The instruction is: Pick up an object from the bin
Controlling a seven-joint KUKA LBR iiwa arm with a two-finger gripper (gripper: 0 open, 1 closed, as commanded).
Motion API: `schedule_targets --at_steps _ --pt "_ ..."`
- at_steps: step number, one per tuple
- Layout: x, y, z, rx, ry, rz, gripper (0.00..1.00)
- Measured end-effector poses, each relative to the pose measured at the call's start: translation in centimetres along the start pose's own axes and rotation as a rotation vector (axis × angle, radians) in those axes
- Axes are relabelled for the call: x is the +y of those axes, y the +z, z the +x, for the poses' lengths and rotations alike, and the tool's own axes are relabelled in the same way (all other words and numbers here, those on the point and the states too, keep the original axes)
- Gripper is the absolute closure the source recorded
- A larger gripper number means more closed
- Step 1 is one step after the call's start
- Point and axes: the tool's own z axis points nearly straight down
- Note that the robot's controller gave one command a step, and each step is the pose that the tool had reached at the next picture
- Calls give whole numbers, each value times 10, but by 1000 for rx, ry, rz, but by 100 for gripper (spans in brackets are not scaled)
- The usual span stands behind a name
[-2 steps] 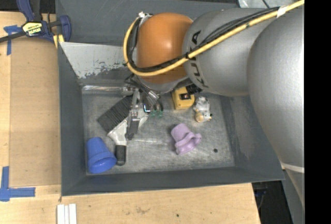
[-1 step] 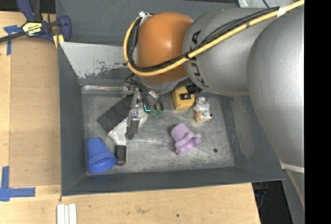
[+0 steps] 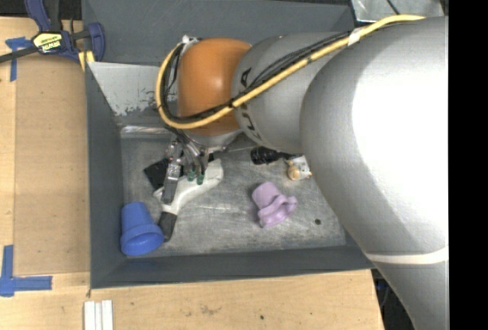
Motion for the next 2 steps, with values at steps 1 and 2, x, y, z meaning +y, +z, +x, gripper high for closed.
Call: schedule_targets --at_steps 1,2 --pt "0 0 0 0 0 0 100" --pt "-7 -141 3 -15 -16 -3 100"
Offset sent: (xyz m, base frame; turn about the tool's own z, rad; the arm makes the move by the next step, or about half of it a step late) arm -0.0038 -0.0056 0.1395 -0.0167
